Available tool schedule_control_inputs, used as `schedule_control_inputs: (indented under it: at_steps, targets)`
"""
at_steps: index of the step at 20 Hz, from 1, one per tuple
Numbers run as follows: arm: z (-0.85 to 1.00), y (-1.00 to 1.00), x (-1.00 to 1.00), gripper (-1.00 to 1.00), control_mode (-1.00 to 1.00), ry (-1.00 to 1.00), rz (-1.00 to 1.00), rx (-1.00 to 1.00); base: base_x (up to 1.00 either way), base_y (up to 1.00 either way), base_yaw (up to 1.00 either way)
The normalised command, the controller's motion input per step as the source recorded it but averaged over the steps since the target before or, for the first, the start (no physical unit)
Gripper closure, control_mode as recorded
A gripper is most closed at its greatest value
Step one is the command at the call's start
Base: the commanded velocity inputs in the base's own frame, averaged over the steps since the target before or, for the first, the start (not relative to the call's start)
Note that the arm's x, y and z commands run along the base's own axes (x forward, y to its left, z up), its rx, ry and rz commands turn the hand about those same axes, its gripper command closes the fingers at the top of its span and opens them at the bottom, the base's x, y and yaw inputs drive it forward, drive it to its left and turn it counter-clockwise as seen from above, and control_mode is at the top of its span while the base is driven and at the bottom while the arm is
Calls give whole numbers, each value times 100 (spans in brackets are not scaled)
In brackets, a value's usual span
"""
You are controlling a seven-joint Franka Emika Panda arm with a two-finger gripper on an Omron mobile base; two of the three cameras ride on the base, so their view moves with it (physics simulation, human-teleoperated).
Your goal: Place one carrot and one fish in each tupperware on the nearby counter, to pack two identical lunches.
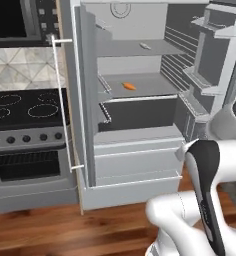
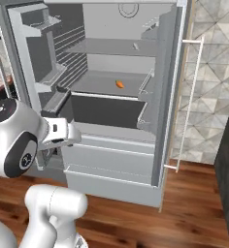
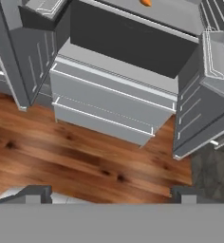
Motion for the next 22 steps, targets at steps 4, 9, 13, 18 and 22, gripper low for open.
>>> schedule_control_inputs:
  at_steps: [4,9,13,18,22]
  targets:
    - [0,0,0,-100,100,0,0,0,78,-9,-2]
    - [0,0,0,-100,100,0,0,0,61,-38,-4]
    - [0,0,0,-100,100,0,0,0,59,-30,-5]
    - [0,0,0,-100,100,0,0,0,73,-8,-6]
    - [0,0,0,-100,100,0,0,0,80,0,-7]
